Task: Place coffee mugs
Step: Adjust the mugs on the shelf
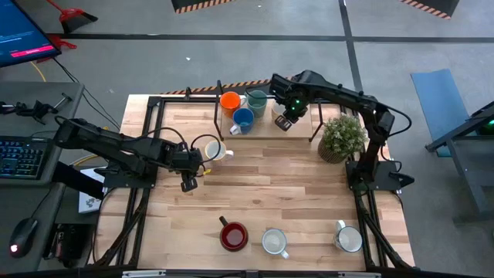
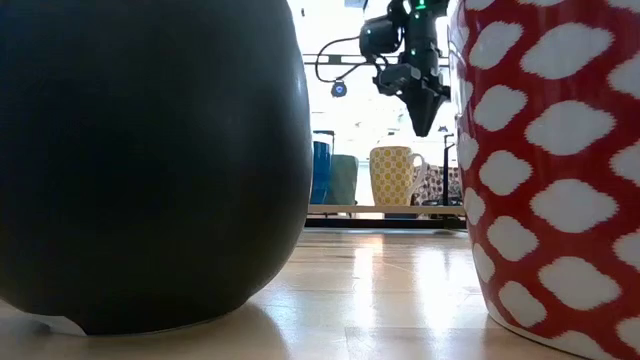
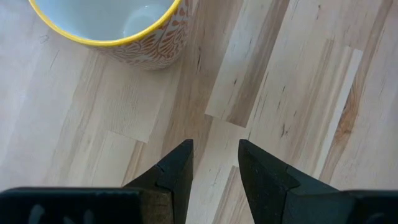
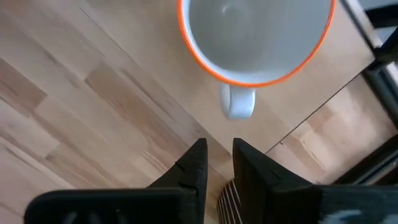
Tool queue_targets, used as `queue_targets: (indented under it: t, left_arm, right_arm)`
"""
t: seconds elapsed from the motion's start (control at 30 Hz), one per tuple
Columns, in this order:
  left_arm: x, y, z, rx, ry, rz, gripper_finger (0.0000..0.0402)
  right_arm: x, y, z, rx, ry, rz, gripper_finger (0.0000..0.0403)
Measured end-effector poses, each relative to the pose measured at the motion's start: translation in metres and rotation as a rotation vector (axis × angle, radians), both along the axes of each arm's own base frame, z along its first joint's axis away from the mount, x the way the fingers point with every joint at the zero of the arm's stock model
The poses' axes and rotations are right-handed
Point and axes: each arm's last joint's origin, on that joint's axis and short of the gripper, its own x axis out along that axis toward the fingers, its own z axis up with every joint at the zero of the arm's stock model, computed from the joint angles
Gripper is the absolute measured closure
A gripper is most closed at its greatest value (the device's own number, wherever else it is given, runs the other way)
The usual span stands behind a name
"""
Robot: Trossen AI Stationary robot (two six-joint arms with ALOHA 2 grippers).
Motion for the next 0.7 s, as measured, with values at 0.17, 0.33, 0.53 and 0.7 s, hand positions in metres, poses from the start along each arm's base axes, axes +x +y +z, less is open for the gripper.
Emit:
queue_targets:
  t: [0.17, 0.33, 0.53, 0.7]
  left_arm:
    - [0.0, 0.0, 0.0, 0.0, 0.0, 0.0, 0.0284]
    - [0.0, 0.0, 0.0, 0.0, 0.0, 0.0, 0.0284]
    - [0.0, 0.0, 0.0, 0.0, 0.0, 0.0, 0.0284]
    - [0.0, 0.0, 0.0, 0.0, 0.0, 0.0, 0.0284]
  right_arm:
    - [0.002, 0.0, -0.017, 0.031, -0.012, -0.006, 0.0362]
    - [0.008, -0.001, -0.026, 0.063, -0.085, 0.001, 0.0363]
    - [0.014, -0.004, -0.029, 0.038, -0.131, 0.018, 0.0363]
    - [0.016, -0.005, -0.029, 0.029, -0.147, 0.025, 0.0363]
